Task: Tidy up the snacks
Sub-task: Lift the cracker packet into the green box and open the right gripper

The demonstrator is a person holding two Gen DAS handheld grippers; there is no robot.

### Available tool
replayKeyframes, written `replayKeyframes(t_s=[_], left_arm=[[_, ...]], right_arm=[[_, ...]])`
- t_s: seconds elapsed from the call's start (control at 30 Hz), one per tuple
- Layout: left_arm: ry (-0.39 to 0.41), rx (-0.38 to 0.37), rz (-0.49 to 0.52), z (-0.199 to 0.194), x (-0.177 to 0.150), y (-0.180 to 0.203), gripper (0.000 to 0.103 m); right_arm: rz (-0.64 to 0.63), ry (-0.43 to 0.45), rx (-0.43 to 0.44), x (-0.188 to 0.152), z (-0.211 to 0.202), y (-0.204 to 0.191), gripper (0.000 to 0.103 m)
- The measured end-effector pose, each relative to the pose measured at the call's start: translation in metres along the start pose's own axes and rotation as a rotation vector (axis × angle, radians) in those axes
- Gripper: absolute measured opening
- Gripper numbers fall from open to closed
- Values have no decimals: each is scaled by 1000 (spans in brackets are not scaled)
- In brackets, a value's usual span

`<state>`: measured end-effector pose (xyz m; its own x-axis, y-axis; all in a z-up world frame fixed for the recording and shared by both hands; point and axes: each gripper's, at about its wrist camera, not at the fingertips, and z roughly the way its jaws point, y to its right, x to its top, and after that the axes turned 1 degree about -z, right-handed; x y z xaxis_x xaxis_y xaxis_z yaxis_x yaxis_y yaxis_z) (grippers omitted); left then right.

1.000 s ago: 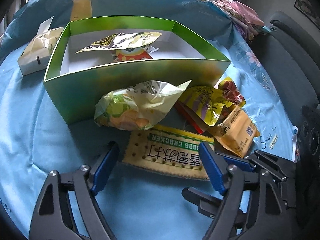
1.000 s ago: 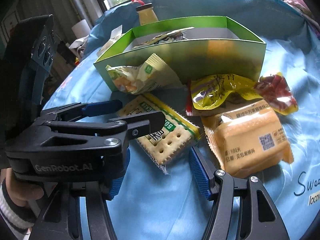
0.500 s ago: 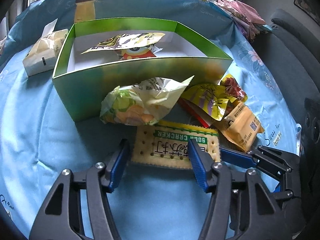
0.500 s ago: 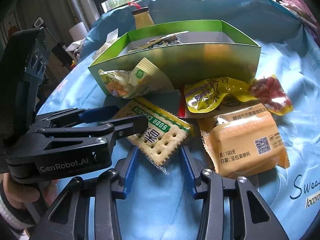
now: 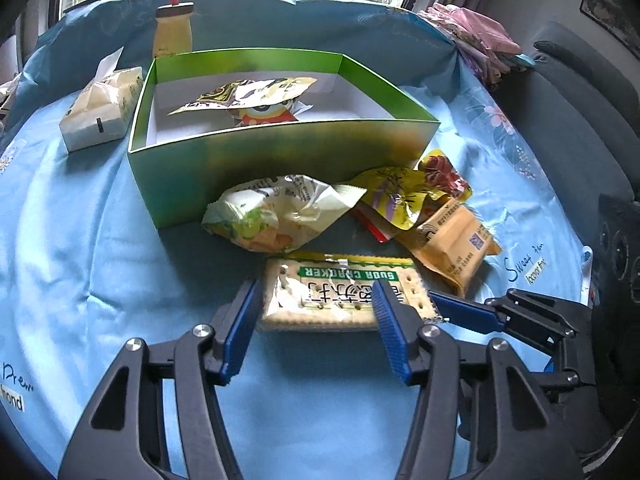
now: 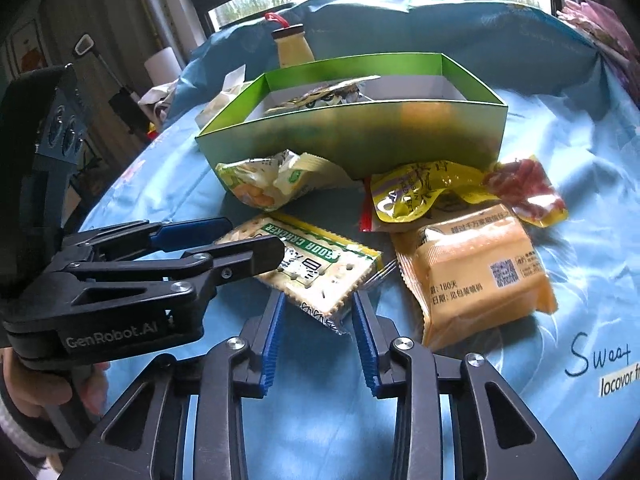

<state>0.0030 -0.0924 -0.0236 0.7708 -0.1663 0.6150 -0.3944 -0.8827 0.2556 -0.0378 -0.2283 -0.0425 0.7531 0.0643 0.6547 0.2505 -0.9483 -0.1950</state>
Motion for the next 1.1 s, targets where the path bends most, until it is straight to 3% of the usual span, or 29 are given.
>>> replayKeyframes(t_s=[0.5, 1.1], left_arm=[[65, -8, -5, -37, -6, 17, 56], [165, 15, 34, -67, 25, 26, 56]], right_arm=[[-14, 27, 12, -6, -25, -8, 34], [-43, 119, 20, 21, -52, -19, 34]])
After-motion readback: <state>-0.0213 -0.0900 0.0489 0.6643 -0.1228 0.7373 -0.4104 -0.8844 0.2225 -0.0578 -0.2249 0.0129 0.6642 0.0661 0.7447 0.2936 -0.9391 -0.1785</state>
